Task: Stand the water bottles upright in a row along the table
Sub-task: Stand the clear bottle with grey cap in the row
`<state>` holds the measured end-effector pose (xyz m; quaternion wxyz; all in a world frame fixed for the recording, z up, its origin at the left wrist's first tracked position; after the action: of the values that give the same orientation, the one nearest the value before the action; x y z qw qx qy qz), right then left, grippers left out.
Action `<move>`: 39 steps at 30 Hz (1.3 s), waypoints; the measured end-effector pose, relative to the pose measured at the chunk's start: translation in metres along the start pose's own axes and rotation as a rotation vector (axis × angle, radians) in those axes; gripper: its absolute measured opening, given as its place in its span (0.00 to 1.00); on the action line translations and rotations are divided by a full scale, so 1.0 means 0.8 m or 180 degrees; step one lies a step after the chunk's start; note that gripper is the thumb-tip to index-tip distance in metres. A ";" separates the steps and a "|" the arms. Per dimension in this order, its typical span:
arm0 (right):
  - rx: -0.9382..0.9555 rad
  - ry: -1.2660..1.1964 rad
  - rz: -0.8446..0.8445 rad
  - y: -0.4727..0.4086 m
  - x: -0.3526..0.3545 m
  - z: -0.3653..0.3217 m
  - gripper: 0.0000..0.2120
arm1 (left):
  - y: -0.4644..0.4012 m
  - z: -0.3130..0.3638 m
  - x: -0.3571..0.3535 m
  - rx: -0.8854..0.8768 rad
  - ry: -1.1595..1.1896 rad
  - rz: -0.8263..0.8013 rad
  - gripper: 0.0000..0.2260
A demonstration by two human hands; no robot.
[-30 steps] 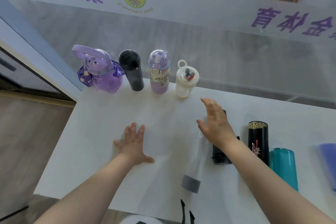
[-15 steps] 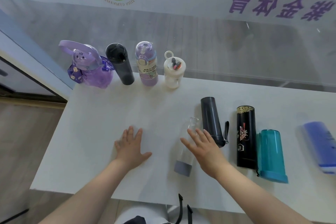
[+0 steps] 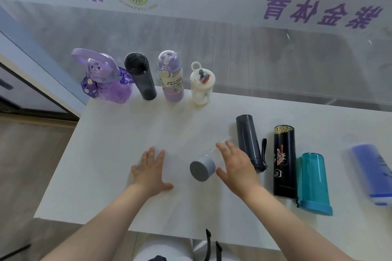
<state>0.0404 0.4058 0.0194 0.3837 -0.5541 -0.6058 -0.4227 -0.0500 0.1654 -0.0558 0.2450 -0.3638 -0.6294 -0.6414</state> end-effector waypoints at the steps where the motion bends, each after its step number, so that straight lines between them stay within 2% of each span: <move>1: -0.0075 -0.0124 0.0050 0.001 0.002 0.004 0.32 | 0.000 0.001 0.001 0.0022 0.0021 -0.0008 0.53; 6: -0.0520 -0.0943 0.0313 0.008 0.017 0.022 0.33 | -0.008 0.009 0.015 0.0038 0.0246 0.0056 0.48; 10: -0.1064 -0.1539 0.0574 0.009 0.025 0.038 0.25 | -0.020 0.026 0.030 -0.0152 0.0245 0.0089 0.50; 13: -0.1221 -0.1421 0.0683 0.001 0.022 0.049 0.21 | -0.025 0.036 0.028 -0.0153 0.0091 -0.0001 0.53; 28: -0.1327 -0.1497 0.0742 -0.112 0.048 0.092 0.32 | -0.032 0.037 0.018 -0.0092 0.0052 -0.0097 0.54; 39: -0.1376 -0.1350 0.0782 -0.198 0.069 0.135 0.30 | -0.033 0.039 0.017 -0.0086 0.0028 -0.0146 0.54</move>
<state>-0.1217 0.5216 0.0197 0.1704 -0.7675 -0.4971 -0.3673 -0.0743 0.2007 -0.0637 0.2280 -0.3497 -0.6278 -0.6570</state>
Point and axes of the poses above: each hand's wrist, its own y-axis away from the middle knuckle, its own x-axis out of the back of the hand, z = x × y, the point moved 6 cm from there along -y, towards the middle knuckle, and after that the axes turned 10 degrees about x, right-handed, at the moved point
